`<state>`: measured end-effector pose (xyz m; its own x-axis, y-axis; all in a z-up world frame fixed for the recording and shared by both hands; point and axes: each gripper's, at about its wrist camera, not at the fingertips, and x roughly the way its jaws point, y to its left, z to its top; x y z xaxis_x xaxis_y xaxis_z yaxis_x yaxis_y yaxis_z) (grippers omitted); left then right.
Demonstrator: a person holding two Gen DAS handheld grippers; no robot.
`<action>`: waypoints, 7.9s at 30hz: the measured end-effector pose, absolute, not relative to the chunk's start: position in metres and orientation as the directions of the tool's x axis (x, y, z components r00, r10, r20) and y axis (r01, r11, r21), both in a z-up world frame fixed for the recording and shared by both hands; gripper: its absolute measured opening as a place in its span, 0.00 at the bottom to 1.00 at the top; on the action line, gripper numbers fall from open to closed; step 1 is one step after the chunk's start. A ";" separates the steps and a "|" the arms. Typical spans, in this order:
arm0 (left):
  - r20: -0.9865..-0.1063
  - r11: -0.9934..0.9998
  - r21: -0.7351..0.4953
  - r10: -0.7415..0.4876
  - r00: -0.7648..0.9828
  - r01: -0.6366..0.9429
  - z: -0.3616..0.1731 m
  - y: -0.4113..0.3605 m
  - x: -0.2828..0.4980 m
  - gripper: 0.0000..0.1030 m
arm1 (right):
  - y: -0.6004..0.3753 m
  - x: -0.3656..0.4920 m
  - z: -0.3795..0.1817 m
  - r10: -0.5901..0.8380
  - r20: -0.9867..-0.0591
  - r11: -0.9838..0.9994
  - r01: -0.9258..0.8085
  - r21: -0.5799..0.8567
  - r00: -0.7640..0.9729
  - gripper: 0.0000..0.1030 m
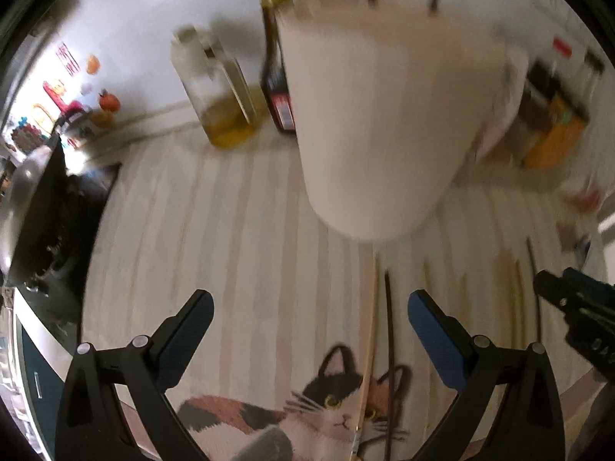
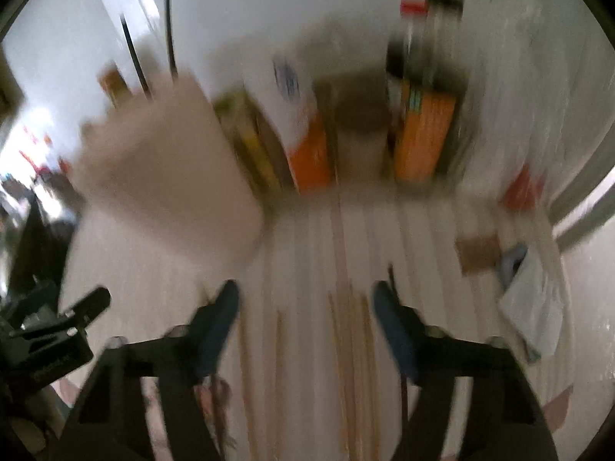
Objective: Organize utensils
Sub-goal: 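Grasp a light wooden chopstick with the left tool while the right tool grasps another, then lift the light wooden chopsticks off the mat with both tools, then insert the chopstick into the cream holder and open the left tool, then lower the chopstick into the cream holder and open the right tool, then grasp a dark chopstick with the left tool while the right tool grasps a light one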
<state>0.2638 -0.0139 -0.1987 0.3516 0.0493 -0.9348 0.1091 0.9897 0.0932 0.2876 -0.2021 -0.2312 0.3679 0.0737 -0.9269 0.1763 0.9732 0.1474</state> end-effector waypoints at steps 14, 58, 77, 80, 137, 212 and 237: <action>-0.980 0.984 0.101 0.074 0.183 0.145 -0.274 -0.024 0.245 0.84 | -0.181 0.275 -0.320 0.122 -0.981 0.979 0.145 0.144 0.152 0.33; -0.991 0.983 -0.006 -0.031 0.130 0.185 -0.297 -0.019 0.251 0.05 | -0.256 0.244 -0.343 0.276 -0.959 0.935 0.214 0.284 0.064 0.08; -0.994 0.990 -0.049 -0.061 0.091 0.131 -0.297 0.031 0.265 0.08 | -0.243 0.257 -0.332 0.232 -0.973 0.964 0.138 0.229 -0.008 0.07; -0.994 0.989 -0.041 -0.054 0.095 0.139 -0.296 0.036 0.262 0.08 | -0.224 0.264 -0.336 0.217 -0.976 0.968 0.130 0.214 -0.016 0.07; -0.884 0.975 -0.077 -0.163 0.439 0.208 -0.143 -0.004 0.251 0.04 | -0.185 0.268 -0.200 0.199 -0.830 0.950 0.104 0.294 0.522 0.06; -0.792 0.998 0.025 -0.011 0.610 0.050 -0.077 0.060 0.310 1.00 | -0.183 0.347 -0.085 0.160 -0.668 0.941 0.092 0.325 0.726 0.45; -0.991 0.960 -0.030 -0.065 0.115 0.277 -0.292 -0.056 0.218 0.28 | -0.239 0.237 -0.278 0.147 -0.929 0.899 0.346 0.268 0.339 0.42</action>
<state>0.2180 -0.0560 -0.2924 0.1150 -0.0646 -0.9913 0.2771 0.9604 -0.0304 0.2368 -0.2385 -0.2777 0.3385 0.1469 -0.9294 0.3461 0.8990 0.2682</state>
